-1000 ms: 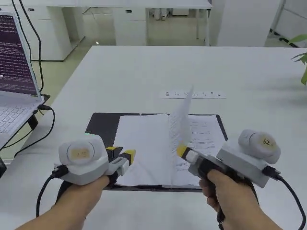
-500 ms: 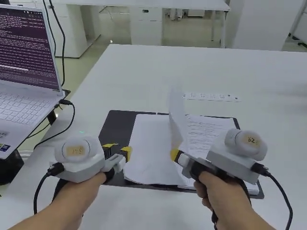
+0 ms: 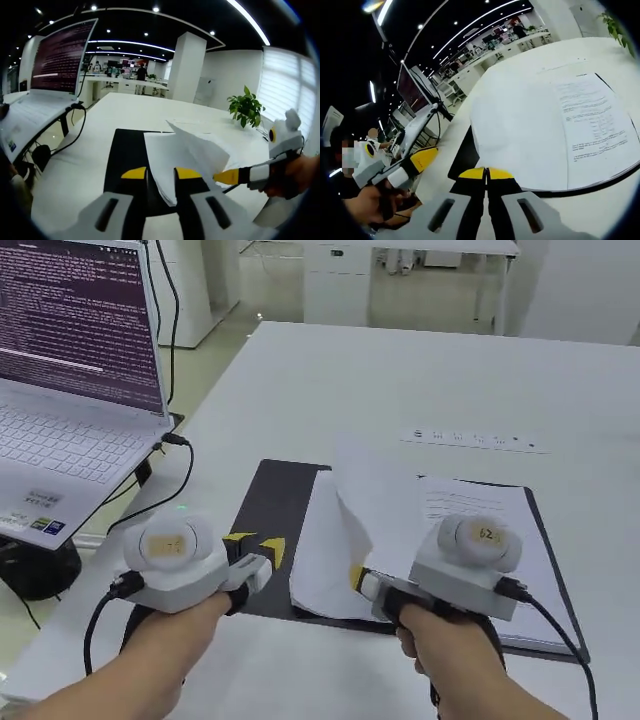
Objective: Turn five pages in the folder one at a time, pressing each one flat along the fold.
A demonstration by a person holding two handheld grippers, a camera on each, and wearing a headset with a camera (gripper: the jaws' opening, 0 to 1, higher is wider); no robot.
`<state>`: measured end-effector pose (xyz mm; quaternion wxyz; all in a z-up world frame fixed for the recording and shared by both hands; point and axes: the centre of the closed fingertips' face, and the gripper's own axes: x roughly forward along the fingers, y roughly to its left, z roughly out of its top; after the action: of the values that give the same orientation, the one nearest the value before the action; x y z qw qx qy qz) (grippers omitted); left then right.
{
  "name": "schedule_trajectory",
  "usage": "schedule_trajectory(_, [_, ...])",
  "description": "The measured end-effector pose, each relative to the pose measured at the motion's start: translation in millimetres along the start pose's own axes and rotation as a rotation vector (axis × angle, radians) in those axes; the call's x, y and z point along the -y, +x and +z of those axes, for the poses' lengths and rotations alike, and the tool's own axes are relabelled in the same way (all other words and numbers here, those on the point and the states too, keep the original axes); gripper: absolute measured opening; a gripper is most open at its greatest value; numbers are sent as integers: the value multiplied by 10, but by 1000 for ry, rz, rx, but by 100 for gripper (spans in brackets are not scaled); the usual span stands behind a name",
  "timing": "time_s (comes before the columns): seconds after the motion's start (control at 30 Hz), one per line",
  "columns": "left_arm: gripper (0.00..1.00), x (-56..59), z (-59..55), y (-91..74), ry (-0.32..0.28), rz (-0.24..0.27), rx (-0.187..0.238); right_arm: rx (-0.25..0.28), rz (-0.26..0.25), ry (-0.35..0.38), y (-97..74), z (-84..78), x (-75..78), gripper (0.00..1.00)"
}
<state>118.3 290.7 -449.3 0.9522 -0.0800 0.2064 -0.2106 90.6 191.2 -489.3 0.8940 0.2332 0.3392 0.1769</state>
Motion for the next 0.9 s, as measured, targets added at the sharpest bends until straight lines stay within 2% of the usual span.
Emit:
schedule_trajectory(0.23, [19,-75,-50,-33,-14,12,-7,-64,-25,-52,220,-190,30,0])
schedule_trajectory(0.47, [19,-95,-130,-51,-23,20,-24,-111,-52,-94,350,-335,114,0])
schedule_trajectory(0.67, [18,-59,-185,-48,-28,17,-35,-145,-80,-187,434,-455,182,0])
schedule_trajectory(0.77, [18,-50,-197,-54,-29,17,-39,-150,-85,-259,453,-481,198,0])
schedule_trajectory(0.9, [18,-50,-219,-61,-30,19,-43,-161,-79,-309,470,-529,186,2])
